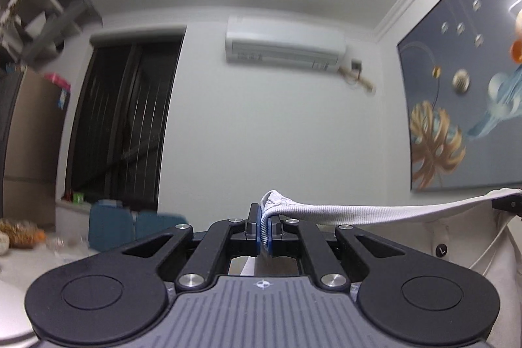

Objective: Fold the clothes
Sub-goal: 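Raise the held T-shirt high with both grippers, stretching it between them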

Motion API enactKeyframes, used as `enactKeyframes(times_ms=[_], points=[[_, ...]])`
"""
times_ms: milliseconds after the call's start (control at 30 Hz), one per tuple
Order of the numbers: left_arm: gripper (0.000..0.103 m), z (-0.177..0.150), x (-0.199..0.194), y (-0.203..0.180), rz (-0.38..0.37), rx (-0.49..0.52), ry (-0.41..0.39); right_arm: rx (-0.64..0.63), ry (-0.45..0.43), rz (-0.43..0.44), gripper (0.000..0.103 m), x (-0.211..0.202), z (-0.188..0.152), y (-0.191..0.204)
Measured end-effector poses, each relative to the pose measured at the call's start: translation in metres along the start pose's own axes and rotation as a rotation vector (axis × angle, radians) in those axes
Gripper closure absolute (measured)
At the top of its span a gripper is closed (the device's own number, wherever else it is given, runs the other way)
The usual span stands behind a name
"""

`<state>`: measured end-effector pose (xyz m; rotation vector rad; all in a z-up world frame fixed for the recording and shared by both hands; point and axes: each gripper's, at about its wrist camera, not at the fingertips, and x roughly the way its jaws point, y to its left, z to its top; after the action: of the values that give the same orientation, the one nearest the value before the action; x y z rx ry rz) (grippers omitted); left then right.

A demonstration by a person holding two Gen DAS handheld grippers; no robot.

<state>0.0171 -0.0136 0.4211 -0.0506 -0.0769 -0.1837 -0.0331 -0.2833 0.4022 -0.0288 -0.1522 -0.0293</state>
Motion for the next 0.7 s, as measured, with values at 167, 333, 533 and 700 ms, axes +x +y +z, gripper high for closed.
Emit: enactKeyframes(times_ms=[167, 333, 533, 700], points=[[0.098, -0.101, 0.131, 0.013, 0.039, -0.019, 0.163, 0.011, 0.171, -0.025, 0.093, 0.1, -0.093, -0.001], [0.096, -0.236, 0.27, 0.026, 0.068, -0.028, 0.319, 0.018, 0.344, -0.068, 0.093, 0.222, -0.217, -0.011], [0.094, -0.421, 0.434, 0.04, 0.102, -0.033, 0.465, 0.046, 0.457, -0.104, 0.093, 0.367, -0.399, -0.033], [0.094, -0.567, 0.517, 0.056, 0.123, -0.016, 0.613, 0.065, 0.582, -0.098, 0.093, 0.454, -0.547, -0.043]])
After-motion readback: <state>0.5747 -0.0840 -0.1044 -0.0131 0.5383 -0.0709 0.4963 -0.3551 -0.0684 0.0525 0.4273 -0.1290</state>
